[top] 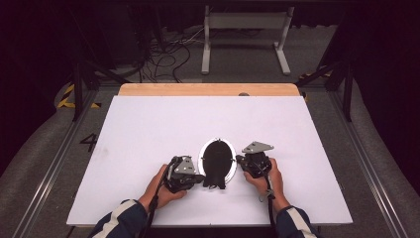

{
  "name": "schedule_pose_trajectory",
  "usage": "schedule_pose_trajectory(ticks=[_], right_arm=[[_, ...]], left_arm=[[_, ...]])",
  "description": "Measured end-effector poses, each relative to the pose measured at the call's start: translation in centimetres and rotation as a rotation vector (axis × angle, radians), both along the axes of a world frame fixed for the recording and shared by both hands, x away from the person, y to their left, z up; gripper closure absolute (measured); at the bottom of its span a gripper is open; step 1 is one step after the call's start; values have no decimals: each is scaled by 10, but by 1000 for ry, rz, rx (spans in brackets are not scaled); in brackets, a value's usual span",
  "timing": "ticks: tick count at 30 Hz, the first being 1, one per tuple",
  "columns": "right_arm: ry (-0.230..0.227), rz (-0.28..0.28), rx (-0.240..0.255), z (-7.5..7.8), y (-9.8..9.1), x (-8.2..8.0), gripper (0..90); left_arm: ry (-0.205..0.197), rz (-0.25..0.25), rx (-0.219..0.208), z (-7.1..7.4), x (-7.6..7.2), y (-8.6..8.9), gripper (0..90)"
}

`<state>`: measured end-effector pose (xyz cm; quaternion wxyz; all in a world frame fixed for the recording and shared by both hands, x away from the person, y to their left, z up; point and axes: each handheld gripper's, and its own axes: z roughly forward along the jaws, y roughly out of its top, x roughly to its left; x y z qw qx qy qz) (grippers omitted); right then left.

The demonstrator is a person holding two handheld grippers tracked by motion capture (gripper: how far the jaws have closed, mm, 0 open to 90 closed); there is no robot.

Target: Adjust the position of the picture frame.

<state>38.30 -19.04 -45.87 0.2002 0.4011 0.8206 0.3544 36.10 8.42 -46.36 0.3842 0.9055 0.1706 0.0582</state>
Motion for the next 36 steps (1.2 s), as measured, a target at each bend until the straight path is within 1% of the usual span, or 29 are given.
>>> schedule_pose_trajectory(ticks=[2, 5, 6, 8, 11, 12, 16, 18, 20, 21, 23, 25, 26, 27, 28, 29, 31, 32, 34, 36], right_arm=[[2, -2, 4, 0, -1, 1, 900], [3, -1, 5, 0, -1, 1, 900], [4, -1, 6, 0, -1, 1, 900], [6, 1, 10, 0, -2, 1, 900], [5, 12, 10, 0, -3, 1, 900], [9, 16, 13, 0, -3, 1, 900], [17, 33, 12, 1, -5, -1, 864], [23, 48, 14, 2, -7, -4, 856], [18, 66, 19, 6, -10, -8, 861], [15, 73, 25, 7, -11, -9, 863], [18, 84, 53, 12, -15, -14, 849], [27, 106, 69, 15, -17, -19, 832], [29, 117, 65, 17, -17, -24, 824], [38, 135, 61, 19, -17, -29, 808], [50, 151, 62, 20, -16, -32, 788], [64, 161, 52, 21, -15, -35, 773], [81, 163, 33, 22, -13, -42, 766], [94, 179, 28, 22, -12, -45, 754], [113, 195, 16, 21, -8, -52, 729], [130, 232, 12, 21, -4, -59, 722]], left_arm=[[6, 0, 1, 0, 1, -1, 898], [-6, -3, 0, 0, 0, -1, 898], [-3, -3, 0, 0, 0, -2, 898], [-19, -8, 9, 0, 0, -1, 898], [-61, -10, 27, 0, -4, -3, 899], [-62, -12, 28, 0, -4, -3, 899], [-66, -8, 15, -1, -4, -1, 885], [-66, -26, 1, 2, -5, 2, 863], [-87, -31, -7, 5, -7, 5, 854], [-99, -41, -21, 8, -9, 9, 842], [-109, -22, -24, 11, -11, 15, 803], [-125, -7, -37, 16, -15, 25, 768], [-131, 5, -43, 18, -19, 31, 752], [-141, 4, -52, 20, -20, 35, 727], [-145, 12, -59, 21, -21, 41, 716], [-149, 27, -59, 22, -23, 46, 690], [-150, 55, -69, 22, -25, 55, 644], [-162, 69, -59, 21, -26, 62, 612], [-166, 92, -58, 18, -30, 73, 515], [-171, 112, -49, 17, -34, 84, 471]])
